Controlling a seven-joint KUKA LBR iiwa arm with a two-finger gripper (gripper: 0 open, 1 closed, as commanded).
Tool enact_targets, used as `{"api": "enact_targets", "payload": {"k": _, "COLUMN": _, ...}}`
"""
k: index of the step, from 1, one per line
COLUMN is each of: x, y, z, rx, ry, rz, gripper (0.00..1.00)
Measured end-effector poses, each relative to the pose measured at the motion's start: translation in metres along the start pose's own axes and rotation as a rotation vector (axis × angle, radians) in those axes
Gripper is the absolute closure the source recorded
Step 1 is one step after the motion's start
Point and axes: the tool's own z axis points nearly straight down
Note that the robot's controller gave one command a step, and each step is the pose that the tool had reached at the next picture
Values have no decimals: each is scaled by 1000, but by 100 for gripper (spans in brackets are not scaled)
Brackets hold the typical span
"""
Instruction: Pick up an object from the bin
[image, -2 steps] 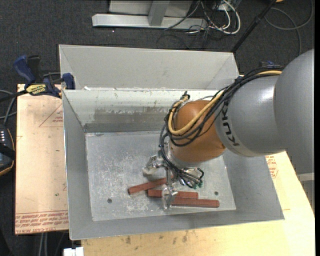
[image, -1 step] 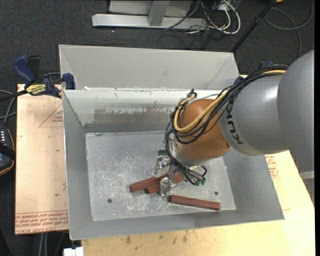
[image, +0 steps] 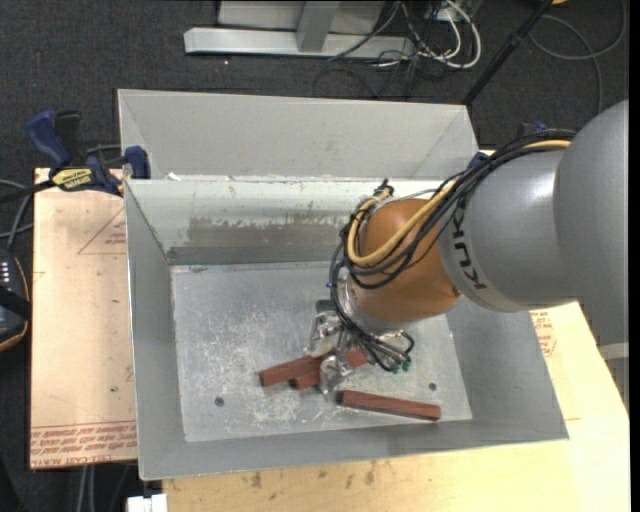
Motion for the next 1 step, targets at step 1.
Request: {"api": "enact_targets", "payload": {"k": 1, "x": 2, "y": 1, "z": -4, "rx": -3, "ry": 17, "rz": 1, "gripper": 100}}
